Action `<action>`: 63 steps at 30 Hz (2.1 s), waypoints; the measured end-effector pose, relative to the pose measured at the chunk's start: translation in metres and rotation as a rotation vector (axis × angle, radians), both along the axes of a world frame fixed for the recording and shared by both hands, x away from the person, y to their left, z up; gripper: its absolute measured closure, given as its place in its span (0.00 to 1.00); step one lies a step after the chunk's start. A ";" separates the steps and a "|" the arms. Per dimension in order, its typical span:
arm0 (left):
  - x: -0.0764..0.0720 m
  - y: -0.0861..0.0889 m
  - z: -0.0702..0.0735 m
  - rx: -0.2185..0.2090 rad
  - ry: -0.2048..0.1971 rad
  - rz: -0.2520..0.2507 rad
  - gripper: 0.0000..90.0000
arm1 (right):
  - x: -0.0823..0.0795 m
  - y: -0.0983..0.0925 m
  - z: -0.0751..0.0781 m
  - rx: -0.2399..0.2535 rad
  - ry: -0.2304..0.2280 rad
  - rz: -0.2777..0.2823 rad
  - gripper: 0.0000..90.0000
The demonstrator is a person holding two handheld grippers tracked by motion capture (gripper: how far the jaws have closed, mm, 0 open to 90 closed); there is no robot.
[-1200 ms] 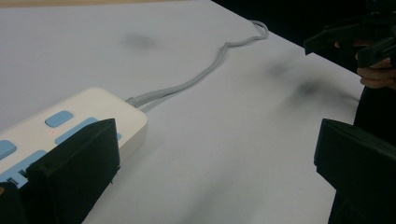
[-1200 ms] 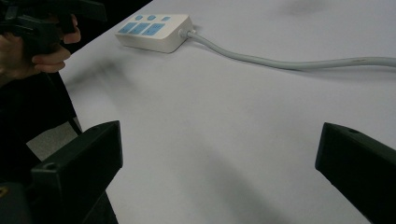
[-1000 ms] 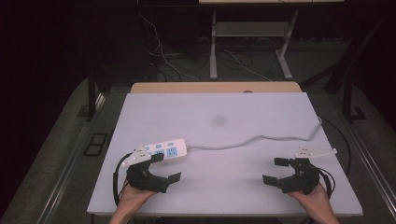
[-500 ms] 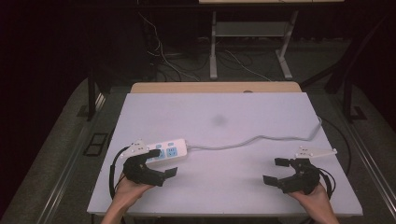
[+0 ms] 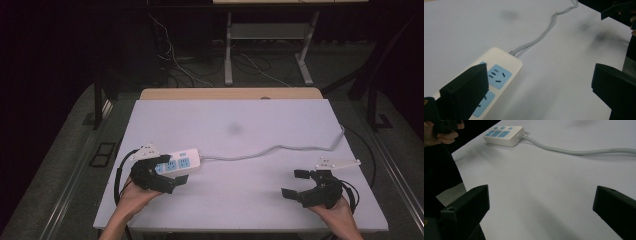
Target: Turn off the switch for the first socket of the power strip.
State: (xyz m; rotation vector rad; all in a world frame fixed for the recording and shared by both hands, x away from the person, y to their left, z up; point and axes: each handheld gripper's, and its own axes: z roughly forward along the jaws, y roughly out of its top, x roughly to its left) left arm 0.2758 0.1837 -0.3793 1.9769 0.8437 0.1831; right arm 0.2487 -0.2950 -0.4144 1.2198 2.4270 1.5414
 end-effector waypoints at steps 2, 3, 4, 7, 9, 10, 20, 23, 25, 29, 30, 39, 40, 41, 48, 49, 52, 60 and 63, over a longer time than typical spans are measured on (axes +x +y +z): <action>0.002 -0.001 0.001 0.008 0.003 -0.006 0.00 | 0.000 0.000 0.000 0.000 0.000 0.001 0.00; 0.004 -0.001 0.002 0.012 0.008 -0.010 0.00 | 0.000 0.000 0.000 0.000 -0.001 0.000 0.00; 0.004 -0.001 0.002 0.012 0.008 -0.010 0.00 | 0.000 0.000 0.000 0.000 -0.001 0.001 0.00; 0.007 -0.001 0.004 0.022 0.015 -0.017 0.00 | 0.000 0.000 0.000 0.000 0.000 0.001 0.00; 0.009 0.000 0.005 0.027 0.018 -0.018 0.00 | 0.000 0.000 0.000 0.000 -0.001 0.000 0.00; 0.010 0.000 0.006 0.030 0.021 -0.020 0.00 | 0.000 -0.001 0.000 0.000 -0.001 0.001 0.00; 0.022 -0.001 0.011 0.068 0.037 -0.037 0.00 | 0.000 0.000 0.000 -0.002 0.000 0.001 0.00; 0.026 -0.001 0.014 0.079 0.041 -0.041 0.00 | 0.000 0.000 0.000 -0.001 -0.001 0.001 0.00; 0.028 -0.002 0.015 0.087 0.043 -0.044 0.00 | 0.000 -0.001 0.000 -0.001 -0.001 0.001 0.00; 0.033 -0.003 0.018 0.102 0.045 -0.052 0.00 | 0.000 -0.001 0.000 -0.001 -0.001 0.001 0.00; 0.034 -0.004 0.019 0.108 0.045 -0.058 0.00 | 0.000 -0.001 0.000 -0.001 -0.002 0.001 0.00; 0.045 -0.006 0.023 0.142 0.055 -0.073 0.01 | 0.000 -0.001 0.000 0.000 -0.004 0.000 0.00; 0.046 -0.005 0.024 0.144 0.057 -0.072 0.01 | 0.000 -0.001 0.000 0.000 -0.004 0.000 0.00; 0.047 -0.005 0.024 0.146 0.057 -0.071 0.01 | 0.000 -0.001 0.000 0.000 -0.004 0.000 0.00; 0.055 -0.005 0.024 0.166 0.068 -0.078 0.01 | 0.000 0.000 0.000 -0.002 -0.001 0.002 0.00; 0.057 -0.005 0.024 0.167 0.068 -0.079 0.01 | 0.000 0.000 0.000 -0.002 -0.001 0.002 0.00; 0.060 -0.005 0.024 0.177 0.075 -0.082 0.02 | 0.000 -0.001 0.000 -0.002 -0.002 0.001 0.00; 0.069 -0.006 0.022 0.206 0.088 -0.083 0.05 | 0.000 0.000 0.000 -0.005 0.000 0.004 0.00; 0.074 -0.007 0.023 0.217 0.095 -0.088 0.07 | 0.000 0.000 -0.001 -0.006 0.000 0.005 0.00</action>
